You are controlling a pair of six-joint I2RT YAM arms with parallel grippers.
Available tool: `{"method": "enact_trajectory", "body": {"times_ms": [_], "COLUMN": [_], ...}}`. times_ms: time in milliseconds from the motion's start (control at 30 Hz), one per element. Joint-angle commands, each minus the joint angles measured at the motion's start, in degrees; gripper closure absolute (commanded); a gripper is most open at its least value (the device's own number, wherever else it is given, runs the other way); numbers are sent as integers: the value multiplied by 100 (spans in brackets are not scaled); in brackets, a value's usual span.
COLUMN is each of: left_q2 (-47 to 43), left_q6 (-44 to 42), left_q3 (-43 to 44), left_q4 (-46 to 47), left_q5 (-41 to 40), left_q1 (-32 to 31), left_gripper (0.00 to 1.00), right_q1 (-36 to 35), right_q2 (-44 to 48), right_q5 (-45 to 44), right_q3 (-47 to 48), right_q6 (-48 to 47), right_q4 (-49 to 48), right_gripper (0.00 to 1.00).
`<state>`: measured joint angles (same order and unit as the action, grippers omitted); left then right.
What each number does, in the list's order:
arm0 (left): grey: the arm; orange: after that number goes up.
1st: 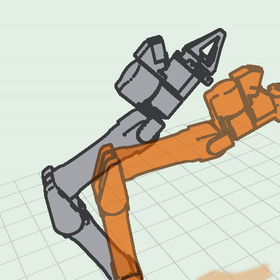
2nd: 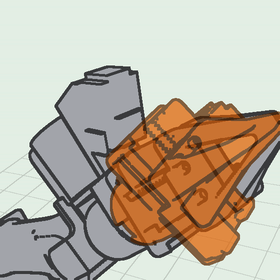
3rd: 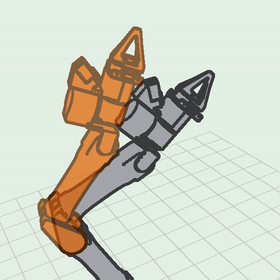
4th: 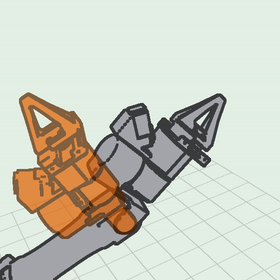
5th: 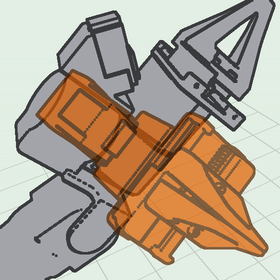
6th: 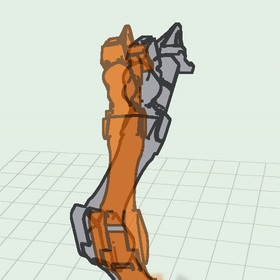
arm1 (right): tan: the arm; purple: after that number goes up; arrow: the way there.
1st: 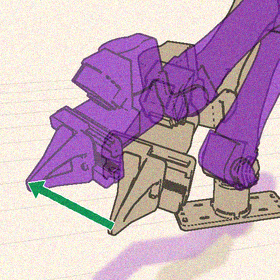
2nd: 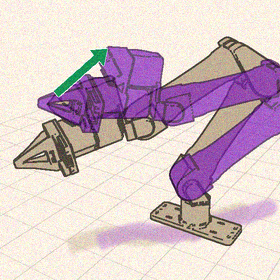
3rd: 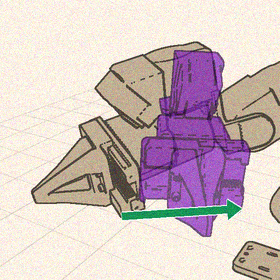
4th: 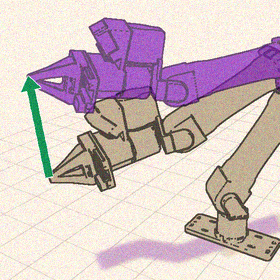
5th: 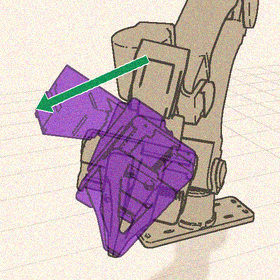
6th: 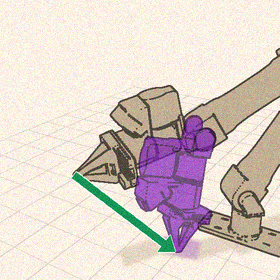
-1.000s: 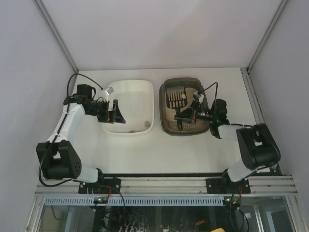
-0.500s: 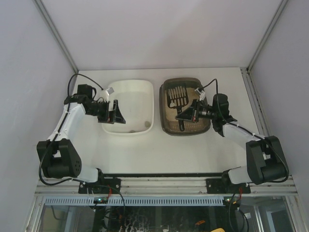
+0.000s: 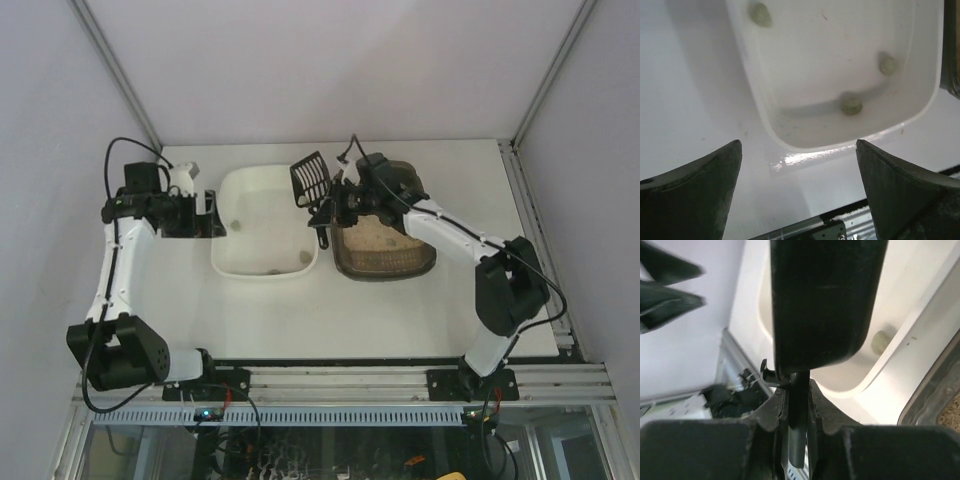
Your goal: Clean the litter box
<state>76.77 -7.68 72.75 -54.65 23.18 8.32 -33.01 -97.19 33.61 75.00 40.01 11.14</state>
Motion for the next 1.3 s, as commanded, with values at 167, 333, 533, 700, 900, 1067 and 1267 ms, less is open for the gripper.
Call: {"method": "enact_trajectory", "body": {"times_ms": [167,333,533,700,900,1067,1267], "left_q2": [-921,-1318,-1293,-1225,-1247,-1283,-1177], "left_q6": [174,209,-38,-93,-32,61,169], "left_q3": [550,165,-14,-70,-72,-90,-11], "left_q4": [493,788,628,572,659,786,765], "left_q5": [-1429,-1787,-1840,-1811,-1859,-1928,-1788], "left_q1": [695,698,698,698,698,698,698], "left_gripper": [0,0,0,1,1,1,2], "right_q1": [-1582,-2160,-2390,-2462,-2735,-2920,-2883], "right_q2": [-1874,-2707,-2732,-2638,-2844,-3288,-3006], "right_q5": [-4243,-6236,-6825,-7071,-7432,-7978,-7758], "right_q3": [3402,4553,4548,4501,4649,5071,4790], "right_q6": [-1535,-1732,-1888,-2059,-2868,-3057,-2994], "right_q4": [4202,5151,5020,4871,4752,5142,4806], "right_gripper": [100,100,100,100,100,100,100]}}
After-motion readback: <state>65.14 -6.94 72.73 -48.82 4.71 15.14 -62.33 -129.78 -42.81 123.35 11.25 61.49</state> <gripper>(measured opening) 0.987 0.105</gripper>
